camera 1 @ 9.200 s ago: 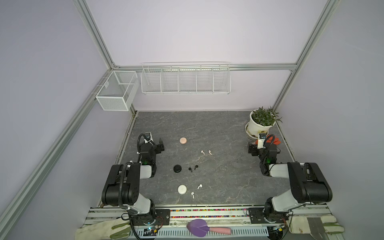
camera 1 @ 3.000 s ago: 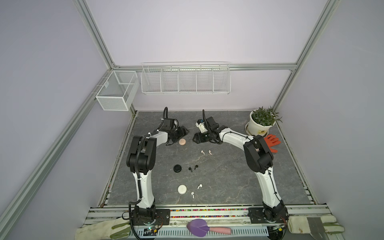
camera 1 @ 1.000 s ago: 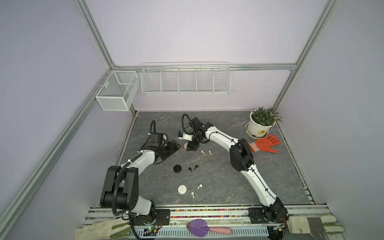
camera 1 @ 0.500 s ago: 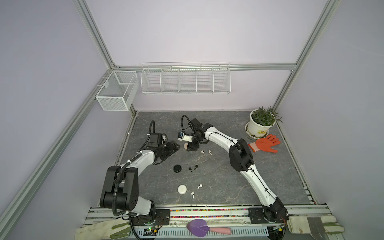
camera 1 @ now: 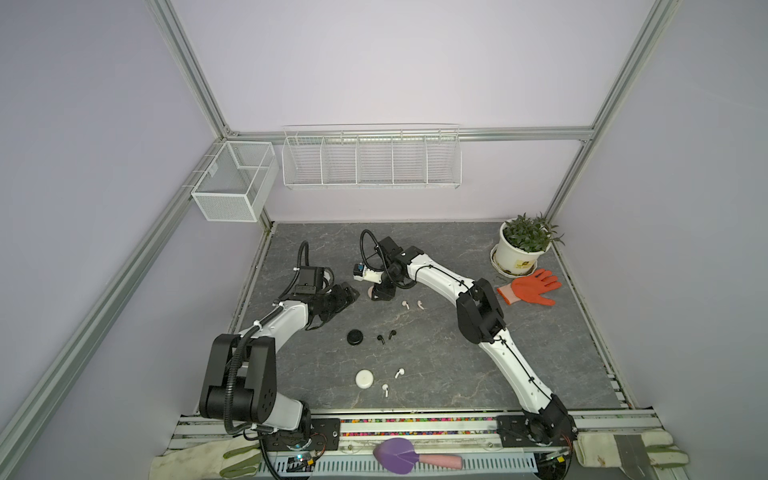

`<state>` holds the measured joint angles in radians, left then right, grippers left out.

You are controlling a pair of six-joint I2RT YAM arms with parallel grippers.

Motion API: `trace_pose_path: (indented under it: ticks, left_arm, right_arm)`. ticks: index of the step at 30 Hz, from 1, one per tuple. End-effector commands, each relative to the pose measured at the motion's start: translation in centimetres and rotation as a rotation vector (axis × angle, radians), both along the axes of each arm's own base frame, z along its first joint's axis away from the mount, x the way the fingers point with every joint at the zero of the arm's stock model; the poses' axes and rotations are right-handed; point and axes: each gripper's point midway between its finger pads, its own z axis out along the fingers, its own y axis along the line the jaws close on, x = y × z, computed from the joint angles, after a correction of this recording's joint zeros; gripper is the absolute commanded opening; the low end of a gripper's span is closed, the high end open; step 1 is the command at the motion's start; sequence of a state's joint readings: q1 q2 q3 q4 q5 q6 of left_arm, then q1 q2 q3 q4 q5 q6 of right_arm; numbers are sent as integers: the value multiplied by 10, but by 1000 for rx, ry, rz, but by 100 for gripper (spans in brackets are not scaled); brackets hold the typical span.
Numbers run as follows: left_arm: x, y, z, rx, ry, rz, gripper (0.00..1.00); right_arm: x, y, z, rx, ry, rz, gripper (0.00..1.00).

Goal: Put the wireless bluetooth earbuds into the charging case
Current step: 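Lift the pink case with the right gripper while the left gripper moves beside it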

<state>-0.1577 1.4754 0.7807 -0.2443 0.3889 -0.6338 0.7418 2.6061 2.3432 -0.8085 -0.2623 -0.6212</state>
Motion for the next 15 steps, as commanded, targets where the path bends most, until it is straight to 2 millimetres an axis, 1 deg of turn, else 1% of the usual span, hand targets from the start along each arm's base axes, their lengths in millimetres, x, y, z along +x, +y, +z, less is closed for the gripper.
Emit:
trace_pose_path:
  ticks: [1,4,7,9,10,11,14,15]
  left_arm:
    - [-4,5,3,22,-9,4,86]
    - [-5,5,4,22,-11,4,86]
    - [-6,4,6,15,-16,2,85]
    - [-9,3,8,4,-18,-3,84]
    - [-13,2,9,-4,-18,-9,84]
    - [-17,0,12,-19,-21,-21,83]
    - [-37,-7,22,-58,-32,-79,81]
    - [-43,-9,25,-70,-41,-94,81]
  right_arm:
    - [-10,1,-4,-14,20,32,54]
    - [-12,1,5,4,0,46,53]
    - [-16,1,19,30,-23,72,52]
    - [-19,1,37,64,-49,85,50]
    - [-25,2,47,97,-55,106,48]
    - [-30,2,61,134,-78,125,47]
    - [-41,-2,86,216,-131,140,47]
    - [-43,-5,92,226,-136,139,47]
